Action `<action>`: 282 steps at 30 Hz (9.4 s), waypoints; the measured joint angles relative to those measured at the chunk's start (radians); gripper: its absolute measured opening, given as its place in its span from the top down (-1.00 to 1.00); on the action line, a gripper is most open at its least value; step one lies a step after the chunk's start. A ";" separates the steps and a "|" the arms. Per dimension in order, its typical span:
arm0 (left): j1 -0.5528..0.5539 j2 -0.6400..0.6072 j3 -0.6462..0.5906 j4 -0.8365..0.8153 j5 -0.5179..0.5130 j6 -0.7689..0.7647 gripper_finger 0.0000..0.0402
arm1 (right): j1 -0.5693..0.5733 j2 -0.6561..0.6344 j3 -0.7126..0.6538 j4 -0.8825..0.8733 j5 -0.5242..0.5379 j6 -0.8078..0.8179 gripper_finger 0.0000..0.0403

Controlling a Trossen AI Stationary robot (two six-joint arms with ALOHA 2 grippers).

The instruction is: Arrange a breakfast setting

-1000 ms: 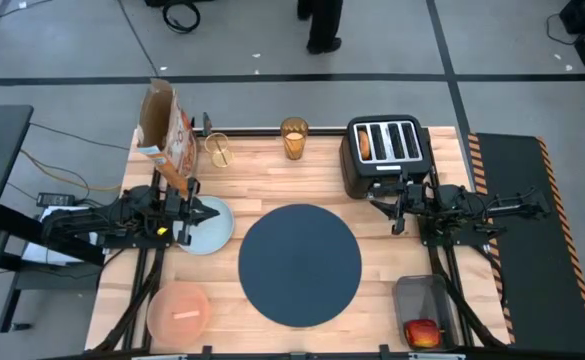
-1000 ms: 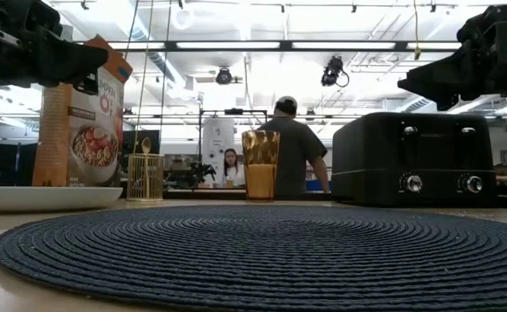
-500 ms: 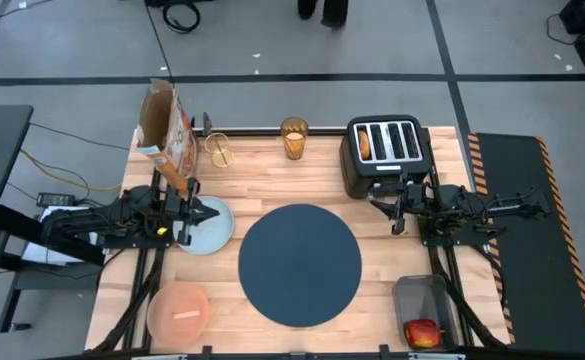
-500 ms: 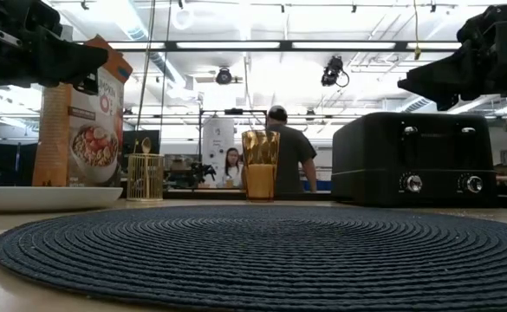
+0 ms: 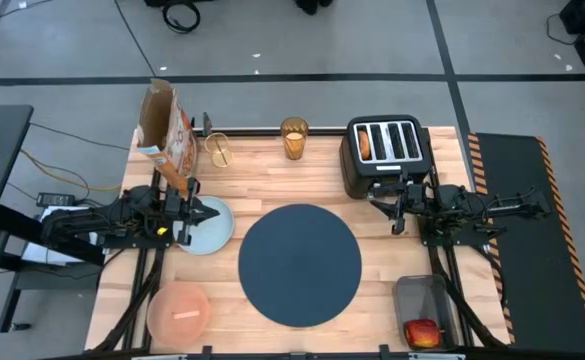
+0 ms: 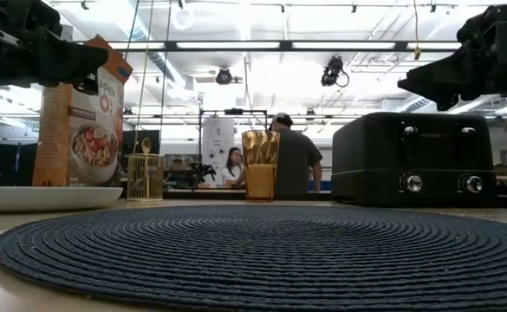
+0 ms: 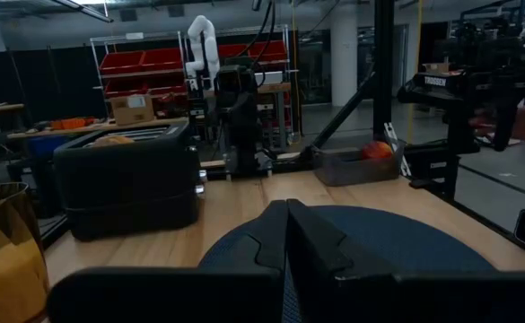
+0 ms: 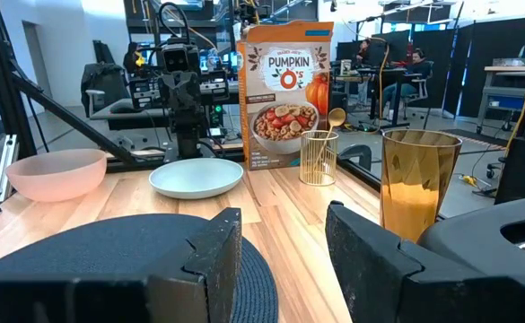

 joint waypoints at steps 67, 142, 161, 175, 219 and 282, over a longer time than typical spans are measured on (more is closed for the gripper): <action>0.000 0.000 0.000 0.000 0.000 0.000 0.91 | 0.347 1.568 0.906 0.129 -0.172 0.150 -0.41; 0.000 0.000 0.000 0.005 0.000 0.000 0.91 | 0.093 1.919 1.533 -0.835 -0.074 0.090 -0.71; 0.000 0.000 0.000 0.005 0.000 0.000 0.91 | 0.073 1.577 1.621 -0.814 0.082 -0.091 -0.71; 0.000 0.000 0.000 0.005 0.000 0.000 0.91 | 0.003 1.503 1.612 -0.700 0.017 -0.248 -0.71; 0.000 0.000 0.000 0.005 0.000 0.000 0.91 | -0.470 1.796 2.007 -0.978 -0.309 -0.354 -0.69; 0.000 0.000 0.000 0.005 0.000 0.000 0.91 | -0.595 2.002 1.965 -1.028 -0.437 -0.462 -0.38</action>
